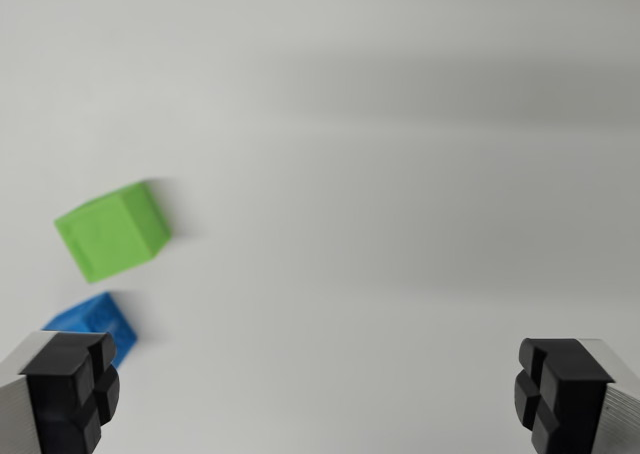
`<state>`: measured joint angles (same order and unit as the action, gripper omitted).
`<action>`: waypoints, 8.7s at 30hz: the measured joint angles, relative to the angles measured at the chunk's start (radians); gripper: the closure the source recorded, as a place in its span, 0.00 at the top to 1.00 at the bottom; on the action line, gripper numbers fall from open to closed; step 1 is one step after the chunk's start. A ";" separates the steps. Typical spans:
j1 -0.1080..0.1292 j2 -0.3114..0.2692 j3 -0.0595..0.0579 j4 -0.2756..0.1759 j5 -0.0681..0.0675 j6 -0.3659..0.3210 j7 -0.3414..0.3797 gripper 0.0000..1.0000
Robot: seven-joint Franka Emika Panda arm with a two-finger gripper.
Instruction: Stack cube
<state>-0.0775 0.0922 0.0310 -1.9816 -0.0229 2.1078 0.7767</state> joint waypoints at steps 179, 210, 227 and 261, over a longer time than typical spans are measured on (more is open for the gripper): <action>0.226 0.476 0.046 -0.234 -0.087 0.670 -0.113 0.00; 0.209 0.331 0.067 -0.269 -0.071 0.562 -0.124 0.00; 0.207 0.212 0.075 -0.278 -0.041 0.458 -0.145 0.00; 0.247 0.058 0.103 -0.447 -0.019 0.465 -0.049 0.00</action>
<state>0.1691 0.1505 0.1338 -2.4286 -0.0424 2.5725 0.7282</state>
